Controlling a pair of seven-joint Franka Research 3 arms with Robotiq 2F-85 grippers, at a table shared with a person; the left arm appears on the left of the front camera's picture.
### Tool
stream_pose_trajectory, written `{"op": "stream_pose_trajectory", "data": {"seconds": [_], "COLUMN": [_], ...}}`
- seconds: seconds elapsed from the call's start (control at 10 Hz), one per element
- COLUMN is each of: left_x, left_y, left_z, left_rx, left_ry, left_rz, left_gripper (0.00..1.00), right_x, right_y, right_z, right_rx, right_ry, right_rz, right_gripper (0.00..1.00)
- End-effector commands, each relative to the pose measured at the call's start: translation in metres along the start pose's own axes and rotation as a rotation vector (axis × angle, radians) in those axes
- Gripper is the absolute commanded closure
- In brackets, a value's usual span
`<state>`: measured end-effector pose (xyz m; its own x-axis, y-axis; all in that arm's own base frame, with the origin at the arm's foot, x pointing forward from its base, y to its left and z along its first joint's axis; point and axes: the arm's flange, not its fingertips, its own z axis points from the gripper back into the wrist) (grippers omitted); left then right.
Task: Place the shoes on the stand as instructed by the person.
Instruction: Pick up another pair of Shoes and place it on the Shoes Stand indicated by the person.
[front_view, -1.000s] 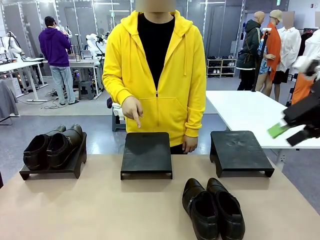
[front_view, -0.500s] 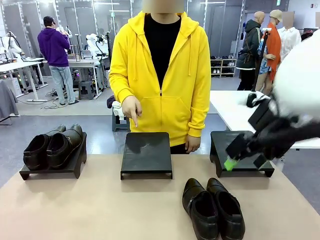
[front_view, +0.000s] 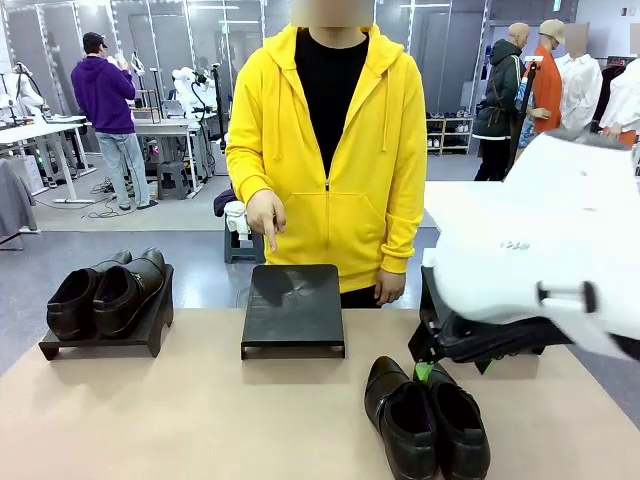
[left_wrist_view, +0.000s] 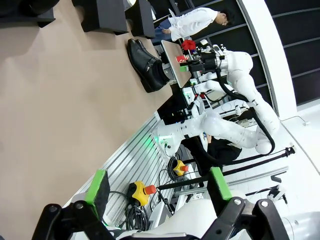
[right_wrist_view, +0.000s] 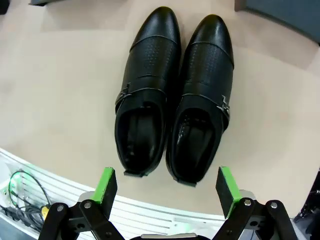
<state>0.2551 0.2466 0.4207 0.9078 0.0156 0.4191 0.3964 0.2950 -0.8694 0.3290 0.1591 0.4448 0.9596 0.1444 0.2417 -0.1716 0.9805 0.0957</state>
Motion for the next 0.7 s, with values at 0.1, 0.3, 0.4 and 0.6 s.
{"op": "stream_pose_trajectory", "data": {"seconds": [0.1,0.3,0.4,0.6], "left_x": [-0.002,-0.002,-0.002,-0.002], "left_y": [-0.002,-0.002,-0.002,-0.002], "left_z": [0.001,0.001,0.001,0.001], "left_rx": [-0.011,-0.011,-0.011,-0.011], "left_ry": [0.002,0.002,0.002,0.002], "left_rz": [-0.018,-0.018,-0.018,-0.018], "left_gripper": [0.00,0.00,0.00,0.00], "right_x": [-0.015,-0.018,-0.020,-0.027], "right_y": [-0.006,-0.007,-0.007,-0.003], "right_z": [-0.051,-0.074,-0.085,-0.103], "right_rx": [-0.016,-0.024,-0.038,-0.049], "right_ry": [0.036,0.051,0.054,0.067], "right_rz": [-0.055,-0.057,-0.054,-0.035], "right_gripper": [0.00,0.00,0.00,0.00]}}
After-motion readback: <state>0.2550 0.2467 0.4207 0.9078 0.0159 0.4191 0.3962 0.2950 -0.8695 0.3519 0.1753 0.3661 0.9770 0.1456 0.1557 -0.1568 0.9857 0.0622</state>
